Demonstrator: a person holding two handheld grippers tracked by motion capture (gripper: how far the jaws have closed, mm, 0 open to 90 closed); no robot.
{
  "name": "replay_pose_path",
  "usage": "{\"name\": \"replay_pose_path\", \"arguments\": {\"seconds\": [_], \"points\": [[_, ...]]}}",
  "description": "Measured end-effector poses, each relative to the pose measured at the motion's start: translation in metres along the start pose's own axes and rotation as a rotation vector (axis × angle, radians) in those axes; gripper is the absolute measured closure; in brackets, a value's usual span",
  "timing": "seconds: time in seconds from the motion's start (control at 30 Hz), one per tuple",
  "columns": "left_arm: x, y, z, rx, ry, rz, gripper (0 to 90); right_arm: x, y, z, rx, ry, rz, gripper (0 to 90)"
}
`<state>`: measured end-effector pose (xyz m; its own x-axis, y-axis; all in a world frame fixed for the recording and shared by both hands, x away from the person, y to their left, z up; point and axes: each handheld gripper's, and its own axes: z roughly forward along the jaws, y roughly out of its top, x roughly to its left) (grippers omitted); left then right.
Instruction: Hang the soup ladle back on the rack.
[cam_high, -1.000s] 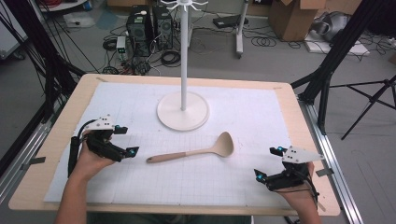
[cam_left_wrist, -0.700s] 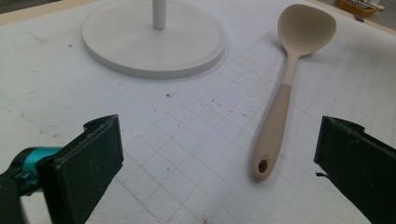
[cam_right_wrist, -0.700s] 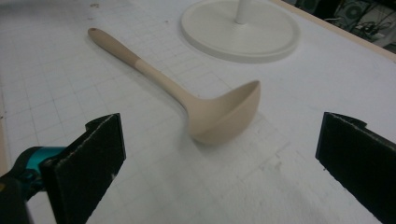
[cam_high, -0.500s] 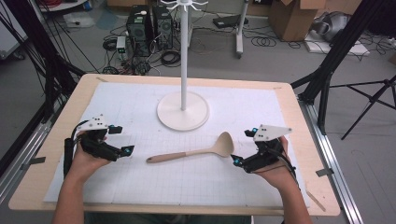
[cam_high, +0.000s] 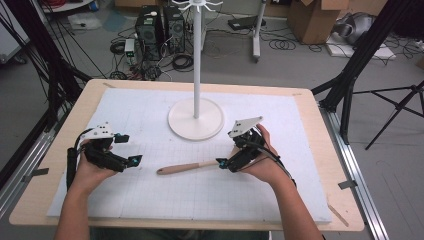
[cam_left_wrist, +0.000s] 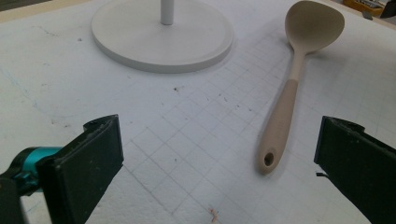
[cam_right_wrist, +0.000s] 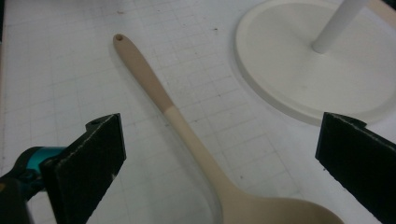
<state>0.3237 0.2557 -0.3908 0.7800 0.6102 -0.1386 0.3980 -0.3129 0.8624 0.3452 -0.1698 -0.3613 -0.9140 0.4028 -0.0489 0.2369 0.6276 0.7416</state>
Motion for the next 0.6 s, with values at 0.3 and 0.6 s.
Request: {"name": "replay_pose_path", "arguments": {"seconds": [0.3, 0.6], "points": [[-0.001, 0.001, 0.000, -0.005, 0.002, 0.001, 1.6, 0.004, 0.017, 0.038, 0.066, 0.084, -0.016, 1.5], [0.002, 0.000, -0.005, -0.012, 0.007, 0.001, 1.6, 0.015, 0.035, 0.093, 0.230, 0.171, -0.127, 1.4]]}}
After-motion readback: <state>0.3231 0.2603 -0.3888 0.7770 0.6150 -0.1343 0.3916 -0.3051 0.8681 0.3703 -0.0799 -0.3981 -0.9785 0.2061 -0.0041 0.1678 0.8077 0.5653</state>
